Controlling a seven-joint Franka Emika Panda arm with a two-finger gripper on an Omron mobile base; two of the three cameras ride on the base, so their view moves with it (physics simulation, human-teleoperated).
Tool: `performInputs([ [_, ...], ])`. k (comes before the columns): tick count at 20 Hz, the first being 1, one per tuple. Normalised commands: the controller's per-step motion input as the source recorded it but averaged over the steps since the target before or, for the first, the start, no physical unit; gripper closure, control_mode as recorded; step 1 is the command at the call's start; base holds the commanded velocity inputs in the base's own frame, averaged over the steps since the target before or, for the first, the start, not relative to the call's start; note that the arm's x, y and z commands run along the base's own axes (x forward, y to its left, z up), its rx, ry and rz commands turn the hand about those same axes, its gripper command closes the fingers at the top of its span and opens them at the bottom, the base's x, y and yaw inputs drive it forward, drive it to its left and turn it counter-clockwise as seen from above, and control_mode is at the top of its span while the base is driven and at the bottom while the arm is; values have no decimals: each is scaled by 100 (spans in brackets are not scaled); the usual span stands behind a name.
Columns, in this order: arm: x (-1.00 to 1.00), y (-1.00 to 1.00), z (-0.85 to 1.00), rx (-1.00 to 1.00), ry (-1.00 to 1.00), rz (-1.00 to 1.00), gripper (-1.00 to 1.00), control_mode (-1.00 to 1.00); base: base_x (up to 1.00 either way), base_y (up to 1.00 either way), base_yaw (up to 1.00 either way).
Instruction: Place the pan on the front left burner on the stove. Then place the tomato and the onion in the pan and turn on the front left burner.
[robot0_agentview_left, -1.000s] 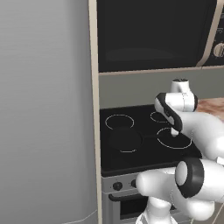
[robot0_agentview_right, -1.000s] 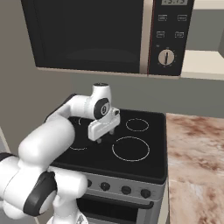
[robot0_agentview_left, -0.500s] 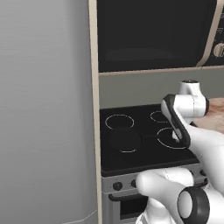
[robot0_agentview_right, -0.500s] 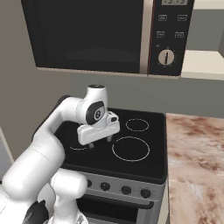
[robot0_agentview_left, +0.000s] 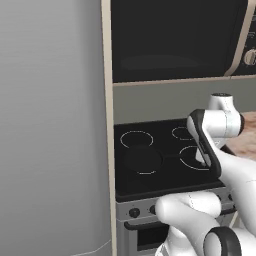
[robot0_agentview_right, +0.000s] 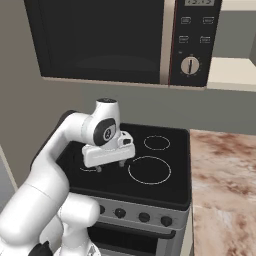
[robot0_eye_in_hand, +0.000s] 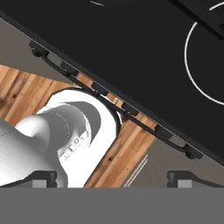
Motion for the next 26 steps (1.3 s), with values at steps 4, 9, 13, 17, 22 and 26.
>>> performInputs([
  [4,0,0,1,0,4,-5,-100,-100,0,0,0],
  [9,0,0,0,0,0,0,-100,100,-57,0,-10],
  [13,0,0,0,0,0,0,-100,100,-96,0,-13],
  [17,0,0,0,0,0,0,-100,100,-45,0,-14],
  [22,0,0,0,0,0,0,-100,100,-4,-11,-44],
  [26,0,0,0,0,0,0,-100,100,0,-15,-53],
])
